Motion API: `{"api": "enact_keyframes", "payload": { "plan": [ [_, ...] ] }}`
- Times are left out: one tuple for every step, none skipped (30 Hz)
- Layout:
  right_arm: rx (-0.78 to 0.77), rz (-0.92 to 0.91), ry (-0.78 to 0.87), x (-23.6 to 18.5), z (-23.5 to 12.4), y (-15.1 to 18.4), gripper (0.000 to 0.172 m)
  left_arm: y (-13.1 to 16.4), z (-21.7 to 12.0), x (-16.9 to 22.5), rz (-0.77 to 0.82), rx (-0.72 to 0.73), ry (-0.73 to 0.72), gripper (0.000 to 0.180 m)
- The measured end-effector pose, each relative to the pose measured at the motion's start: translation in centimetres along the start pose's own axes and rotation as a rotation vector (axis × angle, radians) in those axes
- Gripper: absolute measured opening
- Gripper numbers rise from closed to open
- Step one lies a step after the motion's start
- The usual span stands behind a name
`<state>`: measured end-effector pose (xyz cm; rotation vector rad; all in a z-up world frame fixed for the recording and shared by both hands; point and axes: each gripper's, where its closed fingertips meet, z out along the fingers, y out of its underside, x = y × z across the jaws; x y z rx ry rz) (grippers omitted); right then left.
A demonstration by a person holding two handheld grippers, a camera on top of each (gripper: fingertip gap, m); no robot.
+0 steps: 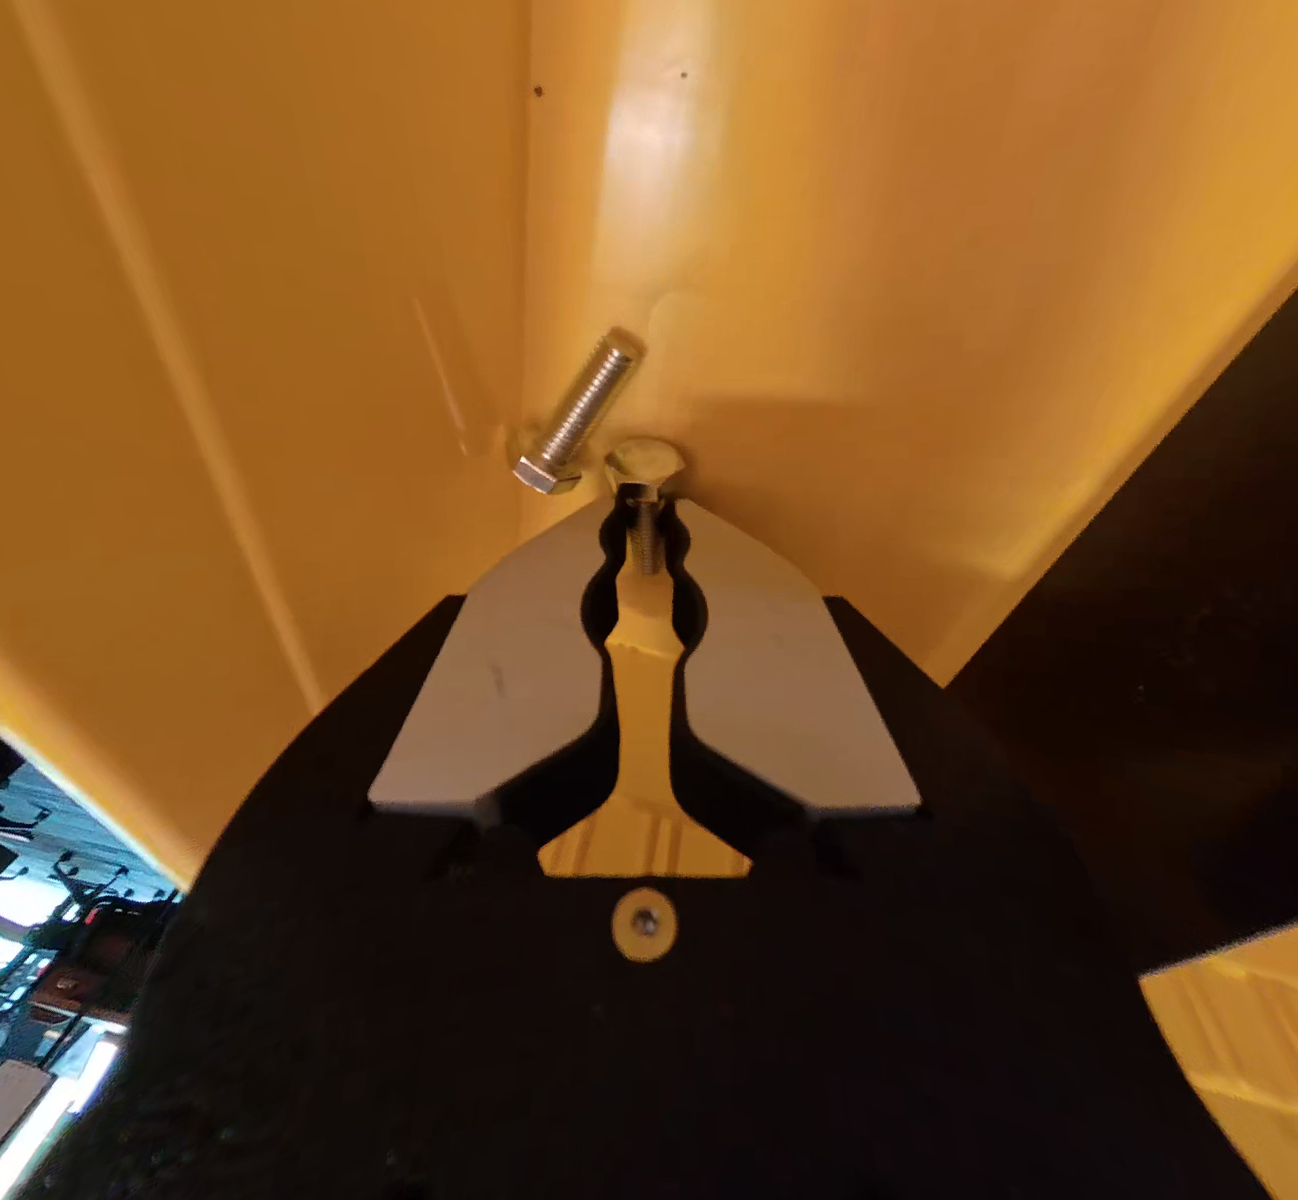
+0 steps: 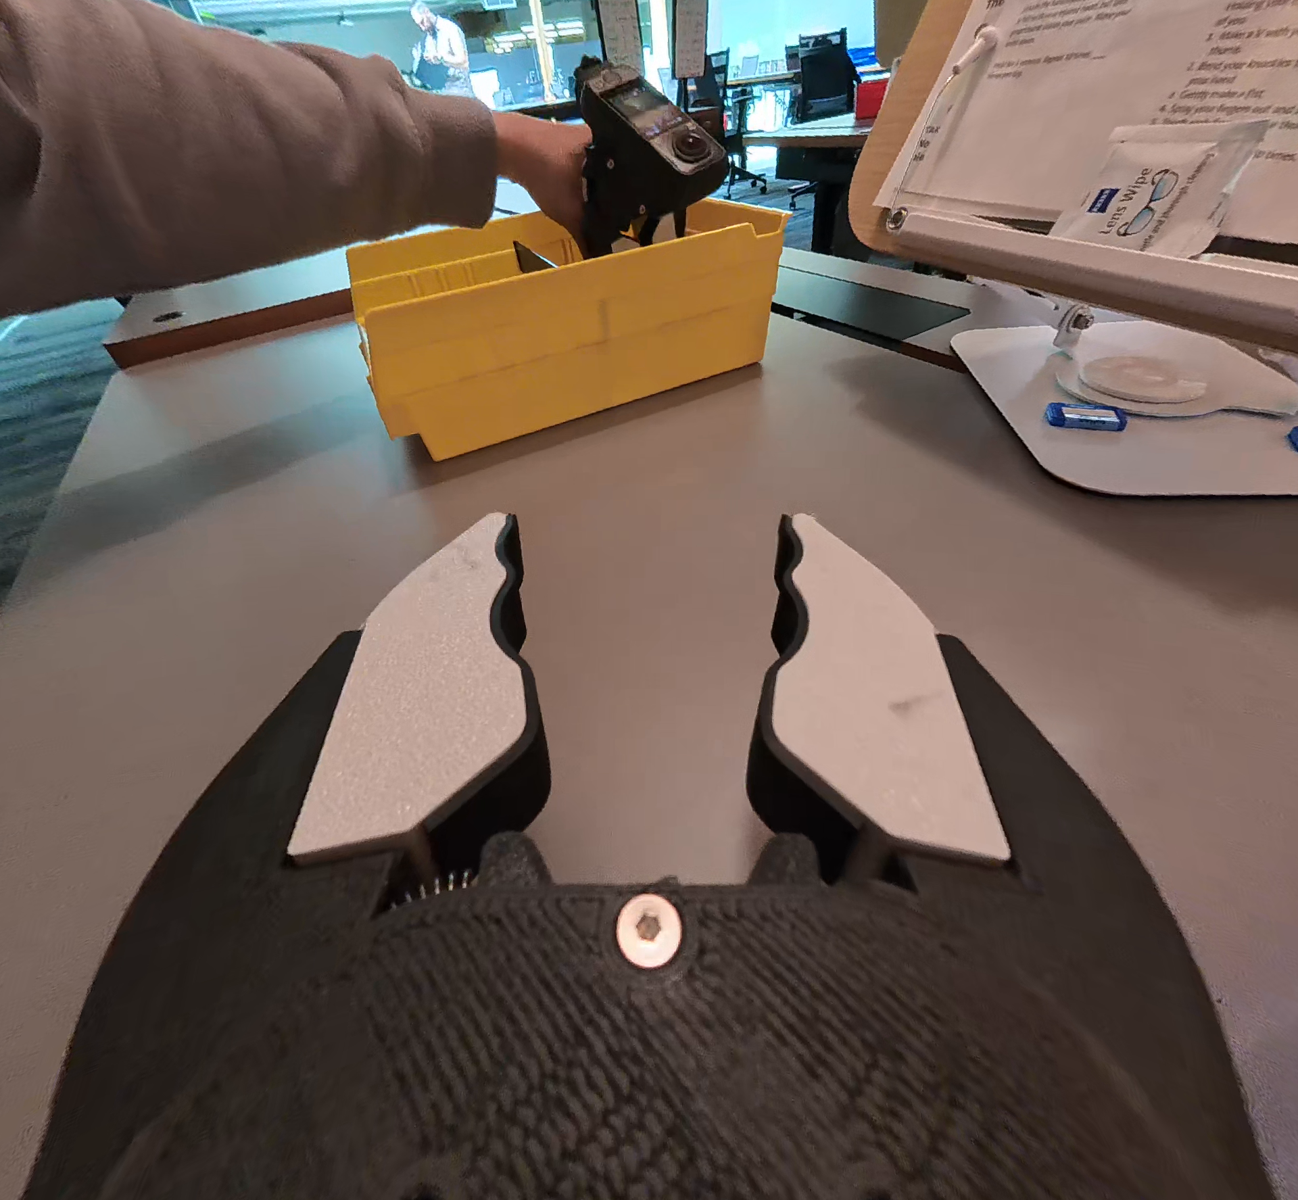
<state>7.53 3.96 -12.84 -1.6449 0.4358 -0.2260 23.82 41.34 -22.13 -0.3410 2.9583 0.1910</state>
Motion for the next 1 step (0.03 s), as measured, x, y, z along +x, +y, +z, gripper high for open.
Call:
{"api": "enact_keyframes", "payload": {
  "plan": [
    [0.01, 0.003, -0.003, -0.04, -0.06, -0.15, 0.068, 0.05, -0.01, 0.01, -0.013, -0.008, 0.0, 0.009]
  ]
}}
